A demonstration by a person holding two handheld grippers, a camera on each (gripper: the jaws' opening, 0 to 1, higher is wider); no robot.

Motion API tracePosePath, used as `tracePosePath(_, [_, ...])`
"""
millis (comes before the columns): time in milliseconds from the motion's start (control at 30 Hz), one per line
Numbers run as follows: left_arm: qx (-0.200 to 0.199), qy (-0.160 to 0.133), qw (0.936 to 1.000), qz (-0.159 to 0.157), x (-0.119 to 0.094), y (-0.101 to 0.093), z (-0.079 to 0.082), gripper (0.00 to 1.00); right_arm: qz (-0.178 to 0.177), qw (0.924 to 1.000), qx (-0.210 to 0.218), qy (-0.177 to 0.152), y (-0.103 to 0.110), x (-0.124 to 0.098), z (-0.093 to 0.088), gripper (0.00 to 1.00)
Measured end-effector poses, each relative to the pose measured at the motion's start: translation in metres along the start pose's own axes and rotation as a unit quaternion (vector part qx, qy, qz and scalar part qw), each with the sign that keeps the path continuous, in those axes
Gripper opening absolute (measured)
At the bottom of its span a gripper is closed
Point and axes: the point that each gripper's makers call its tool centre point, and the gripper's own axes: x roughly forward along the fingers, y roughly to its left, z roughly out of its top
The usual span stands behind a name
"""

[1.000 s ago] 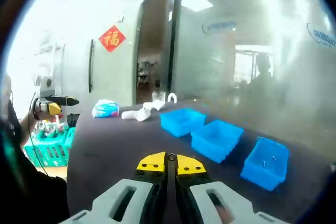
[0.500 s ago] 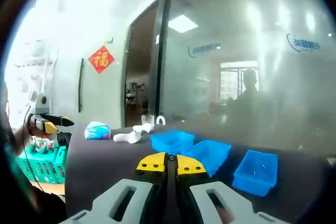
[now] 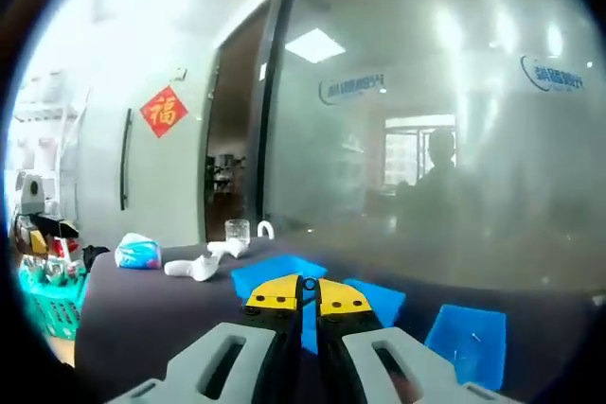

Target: Sort the screws, nuts, and washers into the corresponding bins

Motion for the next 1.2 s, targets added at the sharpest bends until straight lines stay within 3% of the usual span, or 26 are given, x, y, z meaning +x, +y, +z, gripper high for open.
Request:
tracePosePath(433, [0.002,-0.002,1.0,0.008,-0.002,0.005,0.004,0.51,-0.025,0.9989,0.003,0.04,-0.02,0.069,-0.012,0.02])
tracePosePath(933, [0.001,-0.004,0.9998,0.019,-0.009,0.011,0.005,0.51,-0.03,0.9966,-0.009,0.076,-0.021,0.097,-0.033,0.03])
tracePosePath(1200, [0.003,-0.004,0.9998,0.019,-0.01,0.011,0.006,0.52,-0.035,0.9967,-0.028,0.067,-0.023,0.097,-0.028,0.27])
